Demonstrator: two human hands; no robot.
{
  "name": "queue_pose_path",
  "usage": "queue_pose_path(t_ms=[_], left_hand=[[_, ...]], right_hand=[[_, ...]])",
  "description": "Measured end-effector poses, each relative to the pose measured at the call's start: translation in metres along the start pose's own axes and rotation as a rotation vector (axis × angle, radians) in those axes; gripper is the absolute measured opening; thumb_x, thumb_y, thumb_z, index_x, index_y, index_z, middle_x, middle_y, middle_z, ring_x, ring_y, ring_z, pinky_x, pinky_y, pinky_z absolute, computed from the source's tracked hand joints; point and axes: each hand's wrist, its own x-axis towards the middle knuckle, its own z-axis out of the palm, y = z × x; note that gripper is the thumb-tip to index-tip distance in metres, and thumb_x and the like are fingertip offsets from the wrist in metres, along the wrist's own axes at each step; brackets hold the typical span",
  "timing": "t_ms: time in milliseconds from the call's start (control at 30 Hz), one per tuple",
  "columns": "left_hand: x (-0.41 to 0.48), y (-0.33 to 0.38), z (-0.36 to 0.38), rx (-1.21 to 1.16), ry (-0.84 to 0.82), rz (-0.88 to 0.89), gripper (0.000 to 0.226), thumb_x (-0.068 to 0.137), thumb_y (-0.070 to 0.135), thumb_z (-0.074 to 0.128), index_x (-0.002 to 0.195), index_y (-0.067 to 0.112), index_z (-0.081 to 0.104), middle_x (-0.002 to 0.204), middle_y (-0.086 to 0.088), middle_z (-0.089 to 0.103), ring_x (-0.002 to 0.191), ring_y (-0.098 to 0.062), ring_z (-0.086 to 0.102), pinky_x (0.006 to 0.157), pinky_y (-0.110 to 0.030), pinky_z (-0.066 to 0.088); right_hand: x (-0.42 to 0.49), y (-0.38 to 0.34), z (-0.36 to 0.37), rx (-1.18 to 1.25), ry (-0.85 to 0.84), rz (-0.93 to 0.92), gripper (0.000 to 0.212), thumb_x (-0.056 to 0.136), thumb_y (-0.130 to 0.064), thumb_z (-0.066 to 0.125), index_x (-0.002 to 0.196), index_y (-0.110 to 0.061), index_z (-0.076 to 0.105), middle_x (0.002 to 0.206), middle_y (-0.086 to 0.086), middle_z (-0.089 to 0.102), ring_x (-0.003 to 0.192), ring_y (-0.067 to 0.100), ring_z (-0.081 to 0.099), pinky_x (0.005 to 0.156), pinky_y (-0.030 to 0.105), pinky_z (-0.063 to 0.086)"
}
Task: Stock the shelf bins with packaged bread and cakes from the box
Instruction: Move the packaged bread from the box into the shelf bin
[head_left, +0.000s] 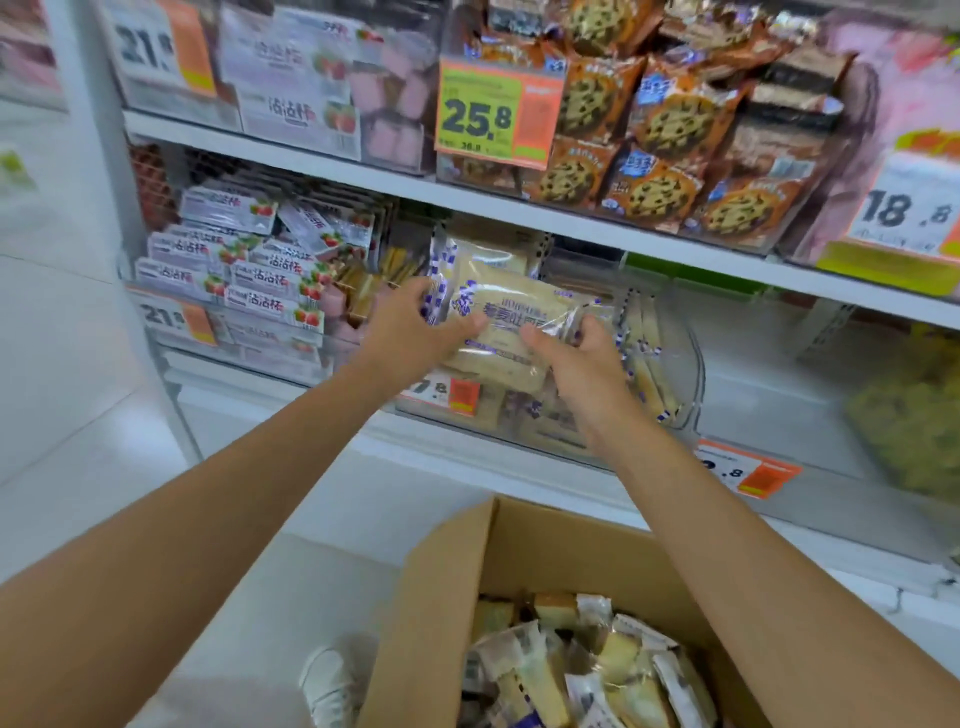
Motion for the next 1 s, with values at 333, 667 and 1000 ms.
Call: queue_pose_path(t_ms=[333, 667, 1000], left_hand=[[0.096, -0.017, -0.01, 0.296, -0.017, 0.069, 0.101, 0.054, 0.086, 0.052, 0.123, 0.013, 0.054, 0.096, -0.013, 0.067, 0.094, -0.03, 0.065, 0.084, -0.053, 0.054], [0.079, -0.03, -0.021, 0.638, -0.127, 0.218, 0.107, 0.078, 0.058, 0.071, 0.156, 0.04, 0.0, 0.152, 0.002, 0.038, 0.144, -0.023, 0.021, 0.11, -0.047, 0.022], [0.085, -0.04, -0.017, 0.735, 0.013, 0.262, 0.11, 0.075, 0.064, 0.07, 0.155, 0.043, -0.003, 0.155, 0.002, 0.035, 0.143, -0.026, 0.027, 0.11, -0.048, 0.024]], right_hand=[[0.091, 0.017, 0.048, -0.054, 0.069, -0.099, 0.092, 0.088, -0.035, 0.071, 0.155, -0.021, 0.01, 0.156, 0.001, 0.033, 0.138, 0.018, 0.038, 0.106, 0.027, 0.033], [0.078, 0.031, 0.036, -0.328, -0.123, -0.393, 0.095, 0.083, -0.028, 0.076, 0.153, -0.04, 0.013, 0.147, -0.025, 0.017, 0.129, -0.012, 0.018, 0.107, 0.018, 0.021], [0.085, 0.03, 0.041, -0.493, -0.071, -0.375, 0.085, 0.084, -0.043, 0.072, 0.149, -0.044, 0.016, 0.16, -0.008, 0.007, 0.147, 0.01, 0.006, 0.112, 0.028, 0.022]])
